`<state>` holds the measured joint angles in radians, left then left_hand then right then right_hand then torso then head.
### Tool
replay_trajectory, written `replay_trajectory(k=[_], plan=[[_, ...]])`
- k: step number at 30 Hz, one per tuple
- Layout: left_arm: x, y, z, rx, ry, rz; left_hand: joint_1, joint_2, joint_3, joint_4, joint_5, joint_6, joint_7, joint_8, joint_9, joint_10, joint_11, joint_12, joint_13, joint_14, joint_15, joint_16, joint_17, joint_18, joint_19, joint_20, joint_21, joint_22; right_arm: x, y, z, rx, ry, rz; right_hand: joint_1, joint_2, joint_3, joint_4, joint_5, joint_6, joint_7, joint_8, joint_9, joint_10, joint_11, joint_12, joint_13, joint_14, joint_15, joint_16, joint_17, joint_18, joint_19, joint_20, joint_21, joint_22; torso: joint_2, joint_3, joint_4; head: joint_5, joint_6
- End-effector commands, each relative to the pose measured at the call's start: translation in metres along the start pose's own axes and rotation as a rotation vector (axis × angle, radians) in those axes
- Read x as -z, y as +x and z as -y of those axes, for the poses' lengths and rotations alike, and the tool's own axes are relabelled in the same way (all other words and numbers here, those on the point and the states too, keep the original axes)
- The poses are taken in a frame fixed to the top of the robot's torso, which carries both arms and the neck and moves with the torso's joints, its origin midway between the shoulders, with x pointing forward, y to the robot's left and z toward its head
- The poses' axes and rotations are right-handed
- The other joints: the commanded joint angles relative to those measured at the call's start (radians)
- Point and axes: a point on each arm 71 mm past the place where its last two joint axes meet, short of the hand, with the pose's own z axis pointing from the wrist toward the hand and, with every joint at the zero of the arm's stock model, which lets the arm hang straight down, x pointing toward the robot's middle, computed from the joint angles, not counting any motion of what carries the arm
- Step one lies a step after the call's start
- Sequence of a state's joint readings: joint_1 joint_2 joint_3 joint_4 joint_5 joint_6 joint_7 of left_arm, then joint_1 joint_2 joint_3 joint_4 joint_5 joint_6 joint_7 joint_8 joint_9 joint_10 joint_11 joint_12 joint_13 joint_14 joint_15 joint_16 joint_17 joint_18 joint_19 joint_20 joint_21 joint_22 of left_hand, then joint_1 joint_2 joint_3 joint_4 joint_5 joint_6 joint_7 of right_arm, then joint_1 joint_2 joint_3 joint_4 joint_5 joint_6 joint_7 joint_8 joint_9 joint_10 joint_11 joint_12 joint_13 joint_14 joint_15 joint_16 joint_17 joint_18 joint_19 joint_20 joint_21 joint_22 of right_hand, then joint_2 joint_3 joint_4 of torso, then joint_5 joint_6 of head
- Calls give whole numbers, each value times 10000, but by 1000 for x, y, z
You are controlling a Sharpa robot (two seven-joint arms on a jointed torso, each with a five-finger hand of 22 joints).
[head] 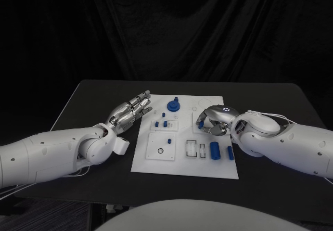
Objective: Assemble the parts on the task board
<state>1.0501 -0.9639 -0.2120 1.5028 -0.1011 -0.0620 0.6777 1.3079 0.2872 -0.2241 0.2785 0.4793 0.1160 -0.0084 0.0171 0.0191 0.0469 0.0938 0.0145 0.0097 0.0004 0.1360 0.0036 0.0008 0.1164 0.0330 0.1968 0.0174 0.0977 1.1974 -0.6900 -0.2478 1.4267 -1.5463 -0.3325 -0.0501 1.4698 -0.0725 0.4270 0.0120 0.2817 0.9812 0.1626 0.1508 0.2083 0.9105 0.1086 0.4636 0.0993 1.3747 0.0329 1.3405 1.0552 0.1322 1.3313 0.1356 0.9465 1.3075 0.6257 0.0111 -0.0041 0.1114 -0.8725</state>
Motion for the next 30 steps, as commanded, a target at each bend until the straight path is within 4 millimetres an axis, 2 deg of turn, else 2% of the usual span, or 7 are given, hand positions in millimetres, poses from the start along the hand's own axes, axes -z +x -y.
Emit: replay_trajectory(k=[1, 4, 10, 20, 24, 30], plan=[[1, 1, 9, 143, 1374, -131, 92, -22, 63, -1, 44, -23, 46, 36, 2, -35, 57, -57, -5, -4, 90, -36, -8, 128, -6, 73, 68, 8, 1, -3, -2, -40, -140, 555, -73, 17, 99, -47, -107, 166, -27, 97, 100, 189, -51, -12, 19, -5, -96, -59, 20, -110, -6, -98, 44, 1051, 2, -1, -2, 1, -2], [1, 1, 8, 146, 1348, -132, 100, -22, 68, -4, 52, -23, 47, 35, 2, -39, 54, -57, -6, -4, 96, -36, -8, 130, -4, 80, 69, 11, 2, -4, -2, -68, -187, 692, -99, 30, 147, -103, -198, 318, -87, 200, 229, 403, -119, -38, 20, 44, -151, -35, 74, -132, 53, -146, 191, 1082, 2, 2, 0, 8, -2], [1, 1, 7, 173, 1281, -156, 118, -24, 80, -9, 62, -42, 54, 29, -1, -59, 50, -61, -9, -4, 119, -36, -8, 132, 2, 104, 73, 22, 5, -9, -4, -368, -288, 1162, -180, 19, 146, -124, -259, 452, -147, 299, 382, 637, -186, -98, 18, 88, -203, -30, 106, -153, 103, -195, 308, 1105, -1, -1, -3, 106, -2], [1, 0, 6, 198, 1184, -174, 132, -36, 85, -17, 64, -33, 70, 30, 1, -64, 49, -62, -10, -4, 139, -36, -8, 133, 6, 127, 76, 28, 6, -33, -12, -327, -386, 1342, -261, -7, 113, -129, -298, 583, -206, 401, 538, 827, -244, -183, 10, 111, -255, -41, 107, -152, 109, -243, 311, 1100, 1, -2, 1, 176, -2], [1, 0, 6, 195, 1175, -171, 118, -73, 61, -2, 27, -31, 96, 30, 1, -69, 55, -62, -10, -4, 155, -36, -8, 139, 7, 149, 76, 25, 9, -38, -26, -389, -669, 1138, -350, -28, 60, -89, -409, 593, -223, 423, 608, 878, -255, -253, -2, 112, -261, -58, 92, -152, 104, -252, 291, 1091, 1, -9, 13, 184, -2], [1, 1, 6, 213, 1154, -195, 115, -77, 58, 1, 27, -22, 100, 32, 3, -69, 56, -62, -10, -4, 156, -36, -8, 140, 6, 152, 76, 21, 11, -36, -60, -532, -1556, 650, -500, -84, -57, -17, -471, 625, -279, 469, 749, 1022, -301, -361, -13, 324, -302, 129, 451, -232, 319, -283, 730, 1198, 5, 1, 2, 335, -2]])
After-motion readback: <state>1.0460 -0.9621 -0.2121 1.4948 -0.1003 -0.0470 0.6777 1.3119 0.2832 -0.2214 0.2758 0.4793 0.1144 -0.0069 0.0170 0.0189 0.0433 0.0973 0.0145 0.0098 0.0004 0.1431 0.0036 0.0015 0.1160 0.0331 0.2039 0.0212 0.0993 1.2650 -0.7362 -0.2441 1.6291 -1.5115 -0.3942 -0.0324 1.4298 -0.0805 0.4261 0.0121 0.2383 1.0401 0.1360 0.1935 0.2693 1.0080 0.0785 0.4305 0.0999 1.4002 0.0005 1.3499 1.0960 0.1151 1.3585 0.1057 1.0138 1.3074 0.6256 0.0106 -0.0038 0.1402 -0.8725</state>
